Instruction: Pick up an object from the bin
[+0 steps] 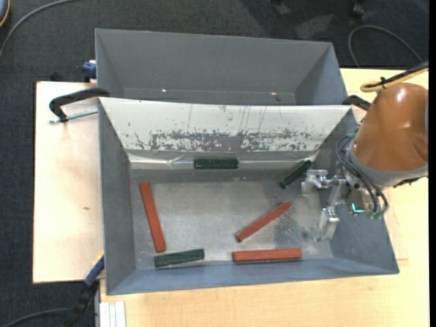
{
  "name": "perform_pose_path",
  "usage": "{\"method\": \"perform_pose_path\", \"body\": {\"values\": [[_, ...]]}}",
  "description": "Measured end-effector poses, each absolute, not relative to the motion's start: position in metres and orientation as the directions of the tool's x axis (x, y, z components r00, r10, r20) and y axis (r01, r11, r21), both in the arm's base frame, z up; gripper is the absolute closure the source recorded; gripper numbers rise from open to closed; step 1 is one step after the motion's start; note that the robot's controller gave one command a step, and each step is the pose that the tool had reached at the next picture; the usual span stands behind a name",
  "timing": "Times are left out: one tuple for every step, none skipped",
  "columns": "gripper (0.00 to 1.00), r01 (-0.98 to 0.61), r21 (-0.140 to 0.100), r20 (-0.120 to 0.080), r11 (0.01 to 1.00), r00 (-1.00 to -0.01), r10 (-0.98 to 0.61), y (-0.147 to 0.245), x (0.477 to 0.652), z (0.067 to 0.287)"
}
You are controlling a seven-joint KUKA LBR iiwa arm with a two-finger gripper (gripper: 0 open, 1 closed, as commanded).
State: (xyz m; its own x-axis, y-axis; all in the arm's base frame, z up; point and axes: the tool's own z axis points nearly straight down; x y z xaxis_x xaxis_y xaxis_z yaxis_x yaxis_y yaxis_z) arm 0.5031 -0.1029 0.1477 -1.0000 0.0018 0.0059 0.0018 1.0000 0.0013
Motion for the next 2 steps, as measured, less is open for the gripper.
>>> {"method": "perform_pose_path", "body": {"values": [[0.00, -0.335, 0.005, 0.002, 0.942, -0.942, -0.335, -0.033, 0.529, 0.069], [0.00, -0.331, -0.002, -0.010, 0.944, -0.943, -0.331, -0.015, 0.549, 0.103]]}}
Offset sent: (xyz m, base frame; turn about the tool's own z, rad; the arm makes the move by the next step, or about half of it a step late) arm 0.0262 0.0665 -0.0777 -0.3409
